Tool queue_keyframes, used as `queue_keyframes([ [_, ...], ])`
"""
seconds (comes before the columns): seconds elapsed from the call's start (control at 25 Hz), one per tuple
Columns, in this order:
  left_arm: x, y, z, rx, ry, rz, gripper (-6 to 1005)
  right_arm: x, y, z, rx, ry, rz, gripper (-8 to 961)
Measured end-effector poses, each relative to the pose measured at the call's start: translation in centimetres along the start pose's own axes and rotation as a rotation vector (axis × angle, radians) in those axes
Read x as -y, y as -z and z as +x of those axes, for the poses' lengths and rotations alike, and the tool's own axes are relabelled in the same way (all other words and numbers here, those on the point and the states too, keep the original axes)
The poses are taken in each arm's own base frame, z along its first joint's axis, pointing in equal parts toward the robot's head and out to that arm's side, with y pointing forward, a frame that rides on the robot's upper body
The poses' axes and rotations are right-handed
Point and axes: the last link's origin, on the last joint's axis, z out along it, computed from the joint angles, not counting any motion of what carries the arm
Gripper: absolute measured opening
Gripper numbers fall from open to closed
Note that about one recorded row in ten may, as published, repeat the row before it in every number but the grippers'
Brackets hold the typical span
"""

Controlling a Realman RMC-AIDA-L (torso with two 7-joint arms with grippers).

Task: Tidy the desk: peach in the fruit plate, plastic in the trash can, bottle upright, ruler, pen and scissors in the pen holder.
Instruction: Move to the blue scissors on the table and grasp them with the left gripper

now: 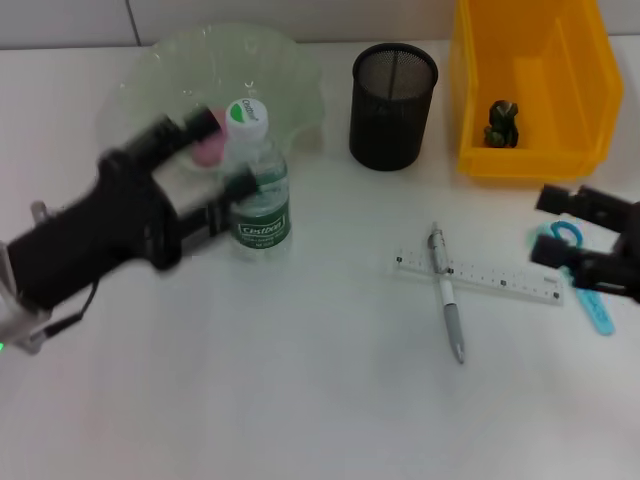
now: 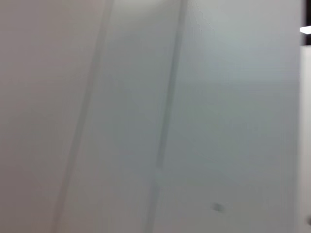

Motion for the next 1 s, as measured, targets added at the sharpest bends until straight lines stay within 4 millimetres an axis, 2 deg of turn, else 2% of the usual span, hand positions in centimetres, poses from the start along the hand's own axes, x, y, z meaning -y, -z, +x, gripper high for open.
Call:
queue_keyframes([
  [0.04, -0.4, 1.0, 0.6, 0.099, 0.047, -0.144, 770, 0.2, 0.5, -0.8, -0.019, -0.017, -0.001, 845],
  [0.08, -0.6, 1.5, 0.4, 0.173, 0.070, -0.211, 770, 0.5, 1.0, -1.6, -0.045, -0.037, 0.005, 845],
  [0.12, -0.6, 1.5, 0.4, 0.173, 0.070, -0.211, 769, 0.7, 1.4, -2.5, -0.068, -0.046, 0.015, 845],
  [0.16, -0.8, 1.9, 0.2, 0.221, 0.084, -0.247, 768, 1.0, 2.0, -4.2, -0.128, -0.073, 0.050, 845],
  [0.2, -0.8, 1.9, 0.2, 0.221, 0.084, -0.247, 767, 1.0, 2.0, -4.2, -0.128, -0.073, 0.050, 844],
  [0.24, -1.1, 2.3, -0.1, 0.273, 0.100, -0.285, 767, 1.2, 2.4, -6.2, -0.197, -0.100, 0.102, 844],
  [0.28, -1.4, 2.7, -0.7, 0.336, 0.117, -0.322, 766, 1.2, 2.4, -6.2, -0.197, -0.100, 0.102, 844],
  [0.32, -1.4, 2.7, -1.1, 0.359, 0.116, -0.317, 766, 1.2, 2.5, -7.0, -0.224, -0.114, 0.127, 844],
  [0.36, -1.4, 2.7, -1.2, 0.365, 0.115, -0.315, 766, 1.2, 2.3, -8.9, -0.292, -0.143, 0.179, 844],
  [0.44, -1.4, 2.5, -1.5, 0.377, 0.113, -0.310, 766, 1.2, 2.0, -9.6, -0.323, -0.154, 0.201, 844],
  [0.48, -1.3, 2.3, -1.7, 0.385, 0.109, -0.307, 766, 1.2, 1.0, -10.7, -0.426, -0.180, 0.257, 844],
  [0.52, -1.3, 2.0, -1.9, 0.396, 0.106, -0.307, 765, 1.2, 1.0, -10.7, -0.426, -0.180, 0.257, 844],
  [0.56, -1.3, 2.0, -1.9, 0.396, 0.106, -0.307, 765, 1.5, -0.1, -11.4, -0.535, -0.217, 0.336, 844],
  [0.6, -1.3, 1.7, -2.1, 0.407, 0.104, -0.311, 765, 1.5, -0.1, -11.4, -0.535, -0.217, 0.336, 844],
  [0.76, -1.2, 0.8, -2.8, 0.463, 0.120, -0.329, 765, 2.0, -2.9, -12.1, -0.762, -0.275, 0.538, 844],
  [0.8, -1.2, 0.8, -2.8, 0.463, 0.120, -0.329, 765, 2.0, -2.9, -12.1, -0.762, -0.275, 0.538, 844],
  [0.88, -1.0, 0.3, -3.2, 0.486, 0.120, -0.316, 765, 2.2, -4.0, -12.0, -0.866, -0.265, 0.670, 843],
  [1.0, -1.0, 0.3, -3.3, 0.490, 0.118, -0.312, 764, 2.2, -5.1, -11.7, -0.915, -0.255, 0.724, 843],
])
